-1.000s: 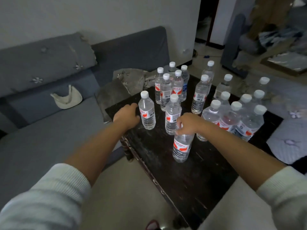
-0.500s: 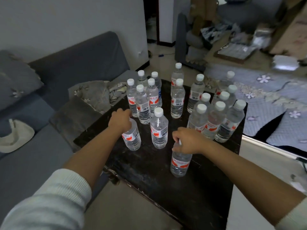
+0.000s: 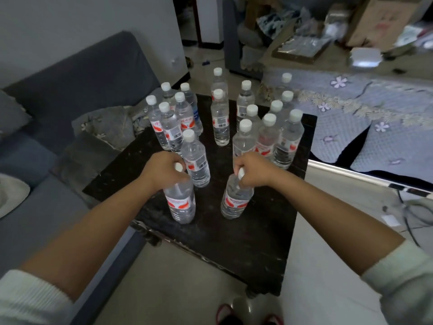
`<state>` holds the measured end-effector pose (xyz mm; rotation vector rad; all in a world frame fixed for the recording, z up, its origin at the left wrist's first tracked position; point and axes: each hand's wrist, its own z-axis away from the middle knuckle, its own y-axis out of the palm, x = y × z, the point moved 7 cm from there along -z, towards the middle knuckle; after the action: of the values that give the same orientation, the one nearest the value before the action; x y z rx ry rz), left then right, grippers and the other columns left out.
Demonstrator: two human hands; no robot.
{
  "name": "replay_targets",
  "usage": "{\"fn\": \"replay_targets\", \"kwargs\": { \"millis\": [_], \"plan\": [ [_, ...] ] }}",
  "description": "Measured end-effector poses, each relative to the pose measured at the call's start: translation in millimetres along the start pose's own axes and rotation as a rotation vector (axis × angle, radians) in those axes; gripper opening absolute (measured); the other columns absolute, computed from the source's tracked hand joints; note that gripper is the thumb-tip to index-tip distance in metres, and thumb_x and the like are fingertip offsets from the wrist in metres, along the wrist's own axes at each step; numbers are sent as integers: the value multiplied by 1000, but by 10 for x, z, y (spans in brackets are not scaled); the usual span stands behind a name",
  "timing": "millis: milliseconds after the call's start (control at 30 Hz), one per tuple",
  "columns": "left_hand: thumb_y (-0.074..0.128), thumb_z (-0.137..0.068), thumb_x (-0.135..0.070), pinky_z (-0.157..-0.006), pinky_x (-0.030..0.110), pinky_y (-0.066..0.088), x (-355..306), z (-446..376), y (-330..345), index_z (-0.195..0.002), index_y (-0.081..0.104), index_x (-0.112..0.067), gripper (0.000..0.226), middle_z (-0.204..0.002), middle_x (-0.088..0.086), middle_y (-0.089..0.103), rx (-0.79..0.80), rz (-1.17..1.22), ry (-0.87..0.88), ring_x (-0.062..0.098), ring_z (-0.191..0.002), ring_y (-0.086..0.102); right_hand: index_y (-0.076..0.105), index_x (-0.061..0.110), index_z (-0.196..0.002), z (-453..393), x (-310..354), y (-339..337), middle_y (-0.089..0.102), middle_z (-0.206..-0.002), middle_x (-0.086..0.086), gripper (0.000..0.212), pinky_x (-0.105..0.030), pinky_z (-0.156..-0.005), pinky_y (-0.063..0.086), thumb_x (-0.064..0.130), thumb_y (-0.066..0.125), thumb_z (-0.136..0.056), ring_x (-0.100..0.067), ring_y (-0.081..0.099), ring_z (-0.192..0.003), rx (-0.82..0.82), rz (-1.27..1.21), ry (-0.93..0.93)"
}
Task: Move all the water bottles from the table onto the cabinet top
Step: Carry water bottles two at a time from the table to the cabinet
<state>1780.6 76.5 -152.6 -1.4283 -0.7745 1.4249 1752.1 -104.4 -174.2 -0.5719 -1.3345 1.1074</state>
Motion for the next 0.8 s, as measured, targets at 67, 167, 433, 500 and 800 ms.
{"fn": "replay_targets", "kwargs": {
  "millis": [67,167,433,500,800],
  "plan": [
    [73,-71,-11,-74,26,42,-246,81,73,-80,67,-10,10,-85,3,61,15,83,-5,14,-85,55,66,4,-99,117,-153,-110,64,-106,-12,22,-26,-71,41,4,64,-77,-25,59,-102,-49,-52,54],
    [74,-72,-10,-74,29,46,-679,155,255,-76,62,-13,13,-85,3,60,84,141,35,14,-86,56,66,4,-97,388,-429,-333,55,-92,-4,21,-19,-61,40,5,66,-76,-19,54,-88,-113,-63,128],
    [72,-75,-12,-68,23,40,-2027,142,778,-81,67,-7,9,-84,1,56,201,159,400,13,-85,52,68,7,-99,1281,-1336,-706,46,-92,-3,27,-22,-65,36,9,71,-72,-15,45,-85,-266,-43,397],
    [72,-76,-14,-72,24,40,-2355,145,919,-88,68,-4,16,-86,1,57,235,134,507,13,-86,52,68,6,-97,1572,-1588,-720,47,-91,-3,27,-22,-57,34,7,71,-70,-15,45,-84,-311,-61,490],
    [72,-72,-12,-61,19,37,-3820,821,1731,-90,70,-5,20,-86,-1,53,477,-3,1001,15,-84,49,66,7,-104,3397,-2153,-354,45,-77,3,30,-21,-57,33,4,66,-74,-24,53,-96,-542,-212,1065]
  ]
}}
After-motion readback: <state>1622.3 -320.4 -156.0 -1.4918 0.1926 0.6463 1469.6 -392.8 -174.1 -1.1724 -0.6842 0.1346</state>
